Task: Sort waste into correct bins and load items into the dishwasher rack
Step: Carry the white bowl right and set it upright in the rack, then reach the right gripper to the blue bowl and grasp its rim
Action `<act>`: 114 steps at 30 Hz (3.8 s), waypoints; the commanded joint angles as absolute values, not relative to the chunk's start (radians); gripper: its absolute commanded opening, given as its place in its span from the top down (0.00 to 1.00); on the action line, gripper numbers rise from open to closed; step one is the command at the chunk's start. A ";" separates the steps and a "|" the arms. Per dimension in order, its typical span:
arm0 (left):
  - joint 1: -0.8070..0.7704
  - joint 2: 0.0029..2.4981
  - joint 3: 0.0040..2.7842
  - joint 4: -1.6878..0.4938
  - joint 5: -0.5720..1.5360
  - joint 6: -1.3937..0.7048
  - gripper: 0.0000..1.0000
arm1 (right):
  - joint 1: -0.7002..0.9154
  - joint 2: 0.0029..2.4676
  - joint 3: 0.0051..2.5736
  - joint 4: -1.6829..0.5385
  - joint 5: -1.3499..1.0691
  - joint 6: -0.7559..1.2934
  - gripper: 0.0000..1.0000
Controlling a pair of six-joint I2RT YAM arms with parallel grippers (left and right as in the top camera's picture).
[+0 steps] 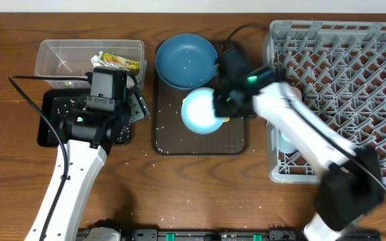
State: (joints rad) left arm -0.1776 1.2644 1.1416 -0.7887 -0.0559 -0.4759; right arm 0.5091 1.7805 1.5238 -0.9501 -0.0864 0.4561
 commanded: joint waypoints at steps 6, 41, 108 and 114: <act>-0.173 1.272 1.150 -0.793 -0.065 -0.484 0.12 | 0.324 1.505 1.563 -0.950 0.558 0.446 0.99; -0.173 1.272 1.150 -0.793 -0.065 -0.484 0.03 | 0.229 2.117 1.550 -0.202 1.355 -0.270 0.99; -0.173 1.272 1.150 -0.793 -0.065 -0.484 0.02 | 0.465 2.162 1.552 -0.308 -0.053 0.635 0.53; -0.173 1.272 1.150 -0.793 -0.064 -0.484 0.02 | 0.465 2.162 1.552 -0.358 -0.054 0.640 0.82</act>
